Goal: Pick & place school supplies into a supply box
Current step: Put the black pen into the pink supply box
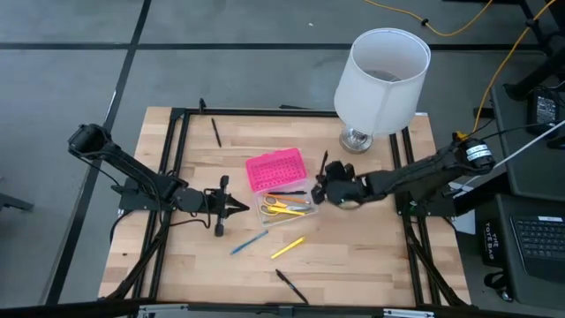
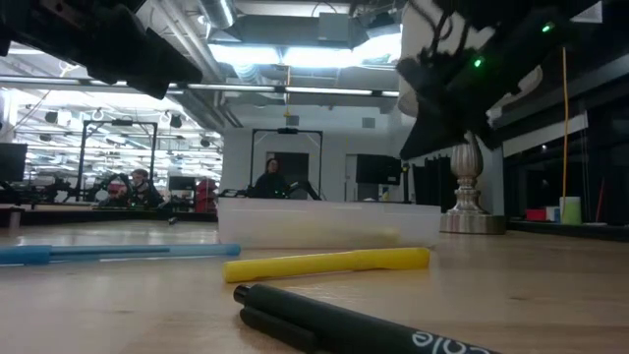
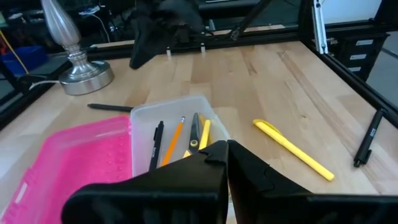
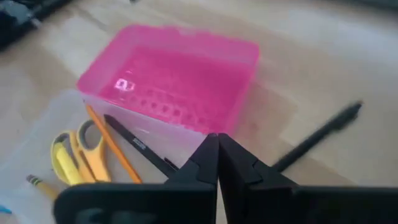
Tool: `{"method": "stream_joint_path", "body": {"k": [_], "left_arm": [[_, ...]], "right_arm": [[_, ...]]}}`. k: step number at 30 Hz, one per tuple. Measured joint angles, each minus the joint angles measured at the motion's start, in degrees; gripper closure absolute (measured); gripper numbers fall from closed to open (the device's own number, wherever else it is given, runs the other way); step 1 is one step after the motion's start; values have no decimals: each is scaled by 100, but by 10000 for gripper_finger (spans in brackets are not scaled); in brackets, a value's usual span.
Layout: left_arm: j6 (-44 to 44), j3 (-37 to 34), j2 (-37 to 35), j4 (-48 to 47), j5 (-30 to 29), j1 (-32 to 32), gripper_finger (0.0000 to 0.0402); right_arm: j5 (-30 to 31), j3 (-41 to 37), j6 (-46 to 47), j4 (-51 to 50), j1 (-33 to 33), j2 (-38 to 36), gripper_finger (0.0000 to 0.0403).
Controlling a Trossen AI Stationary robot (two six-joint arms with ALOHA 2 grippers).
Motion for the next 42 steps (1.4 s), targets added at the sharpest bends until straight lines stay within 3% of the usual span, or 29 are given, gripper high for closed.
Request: {"method": "stream_joint_path", "body": {"k": [3, 7, 12, 19, 26, 36, 42], "left_arm": [[113, 0, 0, 0, 0, 1, 398], [116, 0, 1, 12, 0, 0, 398], [271, 0, 2, 25, 0, 1, 398], [414, 0, 2, 46, -1, 1, 398], [778, 2, 2, 216, -2, 1, 398], [863, 2, 4, 214, -4, 1, 398], [863, 2, 3, 214, -2, 1, 400]], "right_arm": [[-520, 1, 419, -332, -428, 2, 398], [-742, 1, 1039, -605, -841, 0, 394], [-808, 1, 1195, -564, -1094, 1, 399], [-1360, 1, 1414, -649, -1294, 102, 400], [-1492, 114, 1482, -847, -1552, 268, 401], [-1415, 1513, 1024, -2423, -1819, 821, 400], [-1285, 1539, 1197, -2514, -1819, 885, 396]]}}
